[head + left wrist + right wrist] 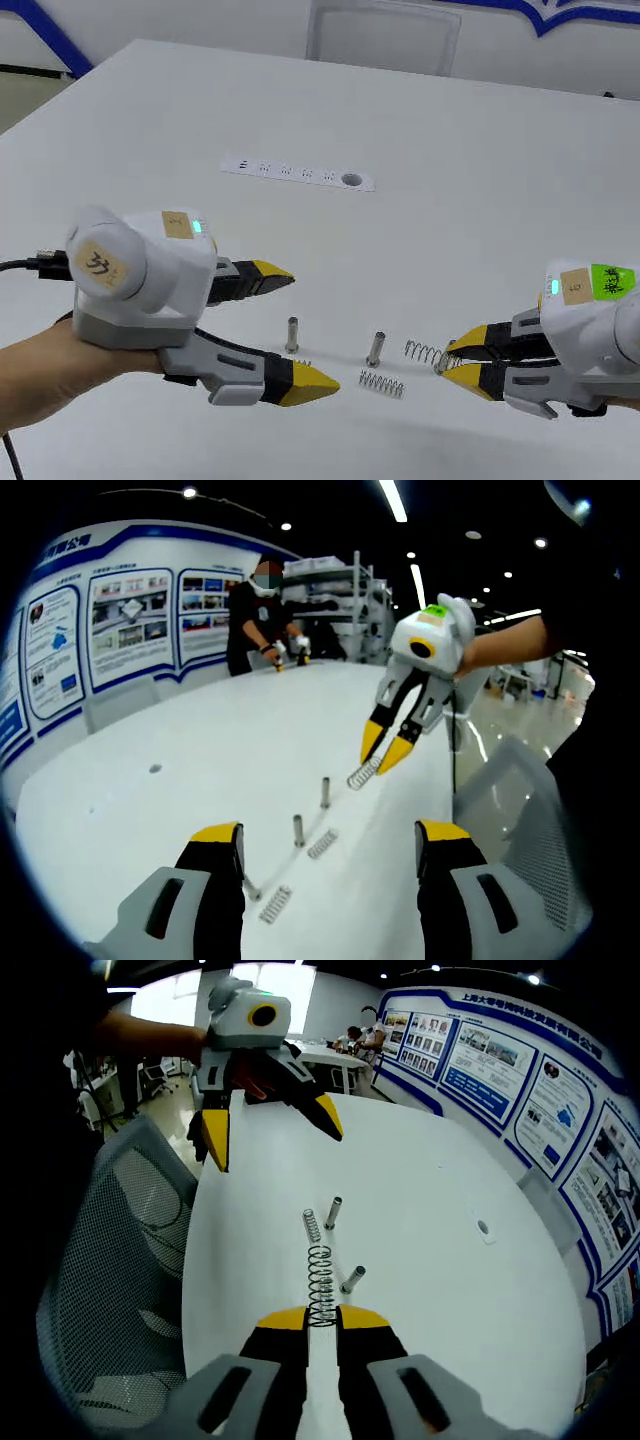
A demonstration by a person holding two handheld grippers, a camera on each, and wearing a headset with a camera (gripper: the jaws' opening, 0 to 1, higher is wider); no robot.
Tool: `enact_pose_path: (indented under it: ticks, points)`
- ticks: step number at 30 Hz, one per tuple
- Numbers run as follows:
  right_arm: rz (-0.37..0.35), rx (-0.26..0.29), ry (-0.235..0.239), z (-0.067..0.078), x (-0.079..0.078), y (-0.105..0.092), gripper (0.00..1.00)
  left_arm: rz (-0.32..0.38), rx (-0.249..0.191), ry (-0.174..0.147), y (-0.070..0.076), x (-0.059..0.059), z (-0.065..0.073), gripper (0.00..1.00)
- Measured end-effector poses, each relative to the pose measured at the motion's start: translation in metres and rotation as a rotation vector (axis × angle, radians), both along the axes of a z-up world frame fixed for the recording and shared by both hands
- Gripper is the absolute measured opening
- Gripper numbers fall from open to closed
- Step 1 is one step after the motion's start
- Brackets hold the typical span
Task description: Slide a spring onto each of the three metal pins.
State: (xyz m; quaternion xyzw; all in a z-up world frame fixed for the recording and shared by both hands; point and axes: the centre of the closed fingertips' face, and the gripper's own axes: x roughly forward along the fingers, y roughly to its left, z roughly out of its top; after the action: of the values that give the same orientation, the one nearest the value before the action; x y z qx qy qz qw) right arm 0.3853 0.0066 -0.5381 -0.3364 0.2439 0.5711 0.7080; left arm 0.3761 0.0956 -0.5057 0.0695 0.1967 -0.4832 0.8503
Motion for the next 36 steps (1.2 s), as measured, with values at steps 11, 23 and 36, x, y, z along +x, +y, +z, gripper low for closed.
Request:
enact_pose_path:
  ticks: [11,23,36]
  points:
    - [0.111,-0.020,-0.030,0.016,-0.025,0.027,0.11,-0.108,0.002,-0.008,-0.032,-0.015,0.000,0.58]
    - [0.172,-0.017,-0.027,0.019,-0.043,0.041,0.11,-0.143,-0.003,-0.009,-0.037,-0.024,0.000,0.34]
    - [0.209,-0.034,-0.035,0.017,-0.048,0.046,0.11,-0.180,0.010,0.004,-0.037,-0.035,-0.006,0.17]
